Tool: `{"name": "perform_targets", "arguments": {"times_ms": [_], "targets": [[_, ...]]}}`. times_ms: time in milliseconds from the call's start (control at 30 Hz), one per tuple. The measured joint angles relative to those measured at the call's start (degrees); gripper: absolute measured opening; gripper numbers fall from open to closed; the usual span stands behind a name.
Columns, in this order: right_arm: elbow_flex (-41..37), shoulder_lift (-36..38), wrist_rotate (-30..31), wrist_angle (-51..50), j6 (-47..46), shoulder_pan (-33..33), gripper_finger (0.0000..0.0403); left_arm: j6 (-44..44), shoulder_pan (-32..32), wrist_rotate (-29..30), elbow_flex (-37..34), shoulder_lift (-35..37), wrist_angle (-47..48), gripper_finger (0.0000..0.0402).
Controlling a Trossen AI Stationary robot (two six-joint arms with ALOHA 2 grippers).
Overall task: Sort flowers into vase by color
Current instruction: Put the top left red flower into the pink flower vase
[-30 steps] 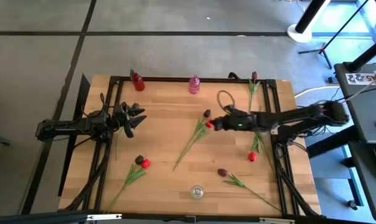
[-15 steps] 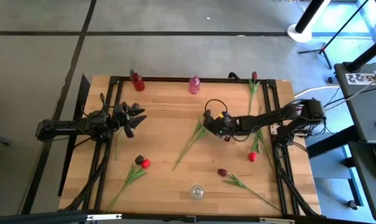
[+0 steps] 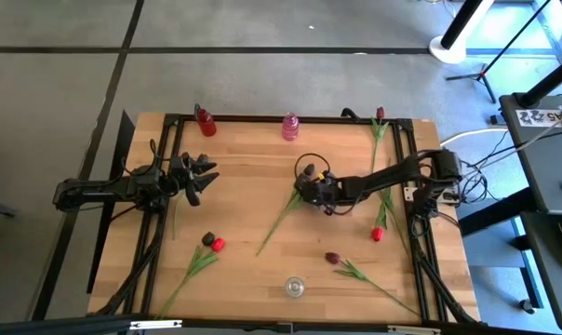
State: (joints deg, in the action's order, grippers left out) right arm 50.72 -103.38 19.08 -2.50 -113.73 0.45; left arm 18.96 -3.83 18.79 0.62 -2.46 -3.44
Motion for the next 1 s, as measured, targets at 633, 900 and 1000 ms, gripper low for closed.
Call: {"name": "perform_targets", "arguments": {"times_ms": [633, 900, 1000], "targets": [[0.0, 22.4, 3.4, 3.3, 27.4, 0.0, 0.0008, 0.0, 0.0, 0.0, 0.0, 0.0, 0.0, 0.0195], [0.1, 28.7, 18.4, 33.7, 65.6, -1.0, 0.0006, 0.0, 0.0, 0.0, 0.0, 0.0, 0.0, 0.0195], [1.1, 27.6, 19.8, 42.4, 81.0, -1.6, 0.0007, 0.0, 0.0, 0.0, 0.0, 0.0, 0.0, 0.0195]]}}
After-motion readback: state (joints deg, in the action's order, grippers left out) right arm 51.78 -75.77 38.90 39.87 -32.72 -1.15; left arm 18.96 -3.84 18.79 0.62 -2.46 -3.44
